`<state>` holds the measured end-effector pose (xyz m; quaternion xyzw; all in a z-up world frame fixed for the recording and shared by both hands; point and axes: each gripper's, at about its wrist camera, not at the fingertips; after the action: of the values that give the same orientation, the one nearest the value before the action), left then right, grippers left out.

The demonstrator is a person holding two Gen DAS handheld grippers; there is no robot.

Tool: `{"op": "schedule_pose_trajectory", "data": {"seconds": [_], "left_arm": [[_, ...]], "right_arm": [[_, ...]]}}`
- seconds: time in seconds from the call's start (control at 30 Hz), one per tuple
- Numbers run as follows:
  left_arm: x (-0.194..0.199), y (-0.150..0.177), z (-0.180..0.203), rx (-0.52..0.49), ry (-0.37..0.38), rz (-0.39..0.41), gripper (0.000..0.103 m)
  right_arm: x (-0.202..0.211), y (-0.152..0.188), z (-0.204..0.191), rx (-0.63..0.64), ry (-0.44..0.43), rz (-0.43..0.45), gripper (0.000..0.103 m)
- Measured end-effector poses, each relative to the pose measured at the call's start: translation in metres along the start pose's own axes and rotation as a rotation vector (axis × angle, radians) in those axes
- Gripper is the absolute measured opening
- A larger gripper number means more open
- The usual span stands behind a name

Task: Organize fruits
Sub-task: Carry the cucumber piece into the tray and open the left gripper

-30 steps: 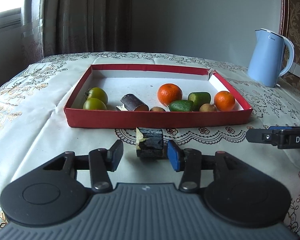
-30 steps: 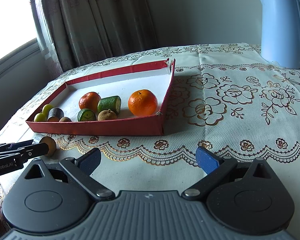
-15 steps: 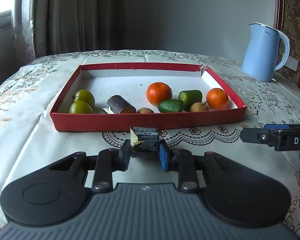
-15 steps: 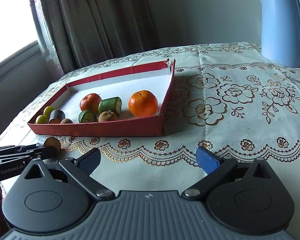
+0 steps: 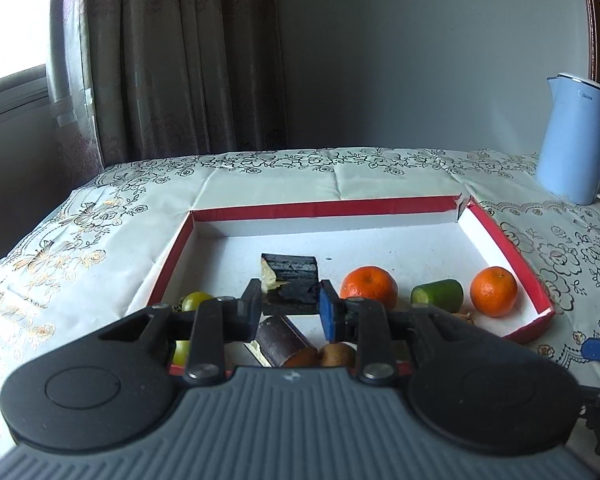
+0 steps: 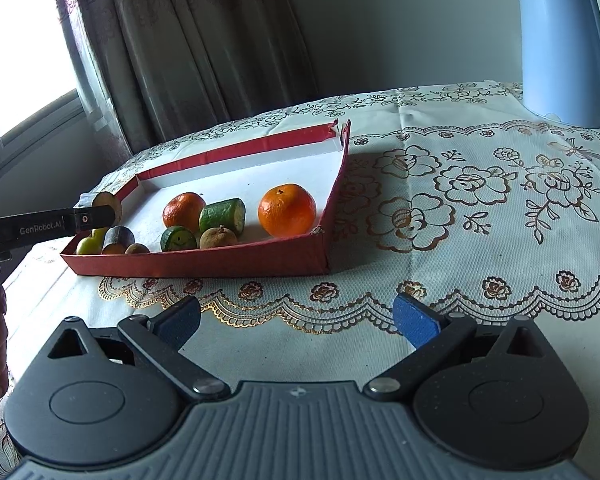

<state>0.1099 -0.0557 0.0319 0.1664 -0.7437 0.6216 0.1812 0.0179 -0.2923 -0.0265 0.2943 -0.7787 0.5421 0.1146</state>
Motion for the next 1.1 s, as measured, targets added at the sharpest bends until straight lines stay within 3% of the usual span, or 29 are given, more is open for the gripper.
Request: {"op": "schedule_pose_trajectory", "data": {"seconds": [0.5, 0.67, 0.83, 1.1], "left_arm": [[-0.044, -0.010, 0.007, 0.017, -0.027, -0.043, 0.027], [-0.046, -0.010, 0.008, 0.016, -0.017, -0.044, 0.027], [-0.050, -0.010, 0.006, 0.020, -0.007, -0.052, 0.027], [-0.054, -0.013, 0.004, 0.026, 0.001, -0.055, 0.027]], "right_arm": [[-0.002, 0.000, -0.002, 0.011, 0.011, -0.007, 0.103], [-0.010, 0.000, -0.011, 0.070, 0.063, -0.048, 0.103], [-0.027, 0.005, -0.034, 0.207, 0.188, -0.128, 0.103], [-0.025, 0.005, -0.032, 0.194, 0.183, -0.130, 0.103]]}}
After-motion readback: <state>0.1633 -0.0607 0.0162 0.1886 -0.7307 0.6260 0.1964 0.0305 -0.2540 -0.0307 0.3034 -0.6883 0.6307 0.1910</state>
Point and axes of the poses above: each gripper's, at about its wrist camera, not at the fingertips, and x roughly against the way its jaws point, z to its right, y to its underside, and after that the axes turned 13 degrees about -y, right-handed
